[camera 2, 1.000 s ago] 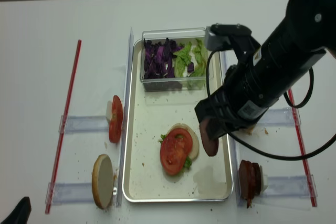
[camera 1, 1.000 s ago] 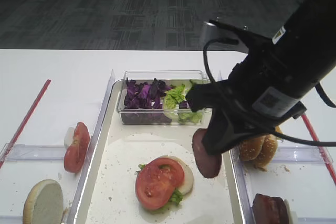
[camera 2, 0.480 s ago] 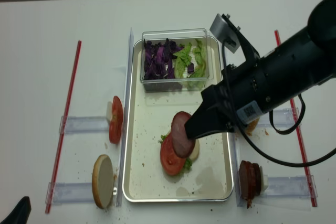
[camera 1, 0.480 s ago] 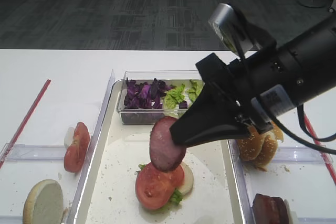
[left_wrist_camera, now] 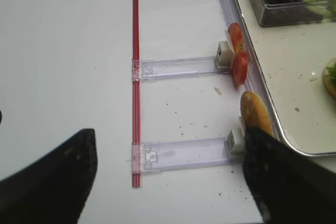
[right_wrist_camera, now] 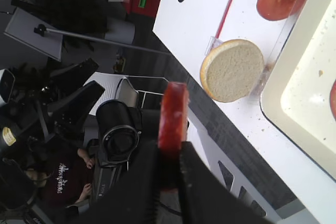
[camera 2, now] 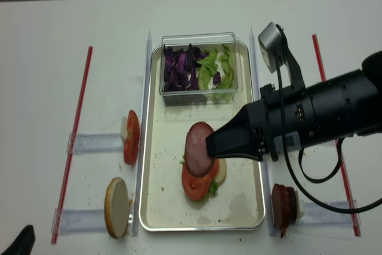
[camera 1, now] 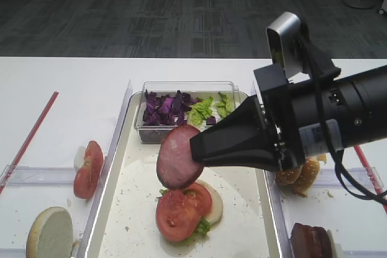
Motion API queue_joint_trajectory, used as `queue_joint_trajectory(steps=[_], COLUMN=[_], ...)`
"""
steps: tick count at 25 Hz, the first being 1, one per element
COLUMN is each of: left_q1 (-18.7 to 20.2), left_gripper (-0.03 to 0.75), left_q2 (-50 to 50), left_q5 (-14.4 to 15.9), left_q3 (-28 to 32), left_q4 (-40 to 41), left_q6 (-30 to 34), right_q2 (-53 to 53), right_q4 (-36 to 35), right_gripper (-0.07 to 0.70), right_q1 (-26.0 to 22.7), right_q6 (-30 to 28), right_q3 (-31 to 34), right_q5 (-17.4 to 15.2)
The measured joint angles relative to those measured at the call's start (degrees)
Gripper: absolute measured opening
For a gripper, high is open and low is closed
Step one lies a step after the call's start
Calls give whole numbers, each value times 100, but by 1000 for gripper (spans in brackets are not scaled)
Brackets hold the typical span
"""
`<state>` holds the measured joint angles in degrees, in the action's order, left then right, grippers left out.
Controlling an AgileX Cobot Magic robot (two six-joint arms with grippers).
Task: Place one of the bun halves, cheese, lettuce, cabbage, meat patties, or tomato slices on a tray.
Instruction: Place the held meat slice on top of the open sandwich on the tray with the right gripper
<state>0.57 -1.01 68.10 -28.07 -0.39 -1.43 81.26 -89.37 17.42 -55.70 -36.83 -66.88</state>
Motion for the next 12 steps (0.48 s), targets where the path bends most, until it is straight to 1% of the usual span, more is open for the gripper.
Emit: queue_joint_trajectory(steps=[2, 7, 12], left_q1=[0, 0, 0], left_gripper=[524, 524, 524], left_q2=[0, 0, 0], left_q5=[0, 0, 0], left_q3=[0, 0, 0], left_q4=[0, 0, 0], left_q6=[0, 0, 0], right_q2=[77, 443, 958], right_q4=[-84, -600, -843], right_gripper=[120, 120, 120], right_q1=[0, 0, 0], right_q6=[-150, -656, -1049], right_q3=[52, 205, 271], right_q5=[0, 10, 56])
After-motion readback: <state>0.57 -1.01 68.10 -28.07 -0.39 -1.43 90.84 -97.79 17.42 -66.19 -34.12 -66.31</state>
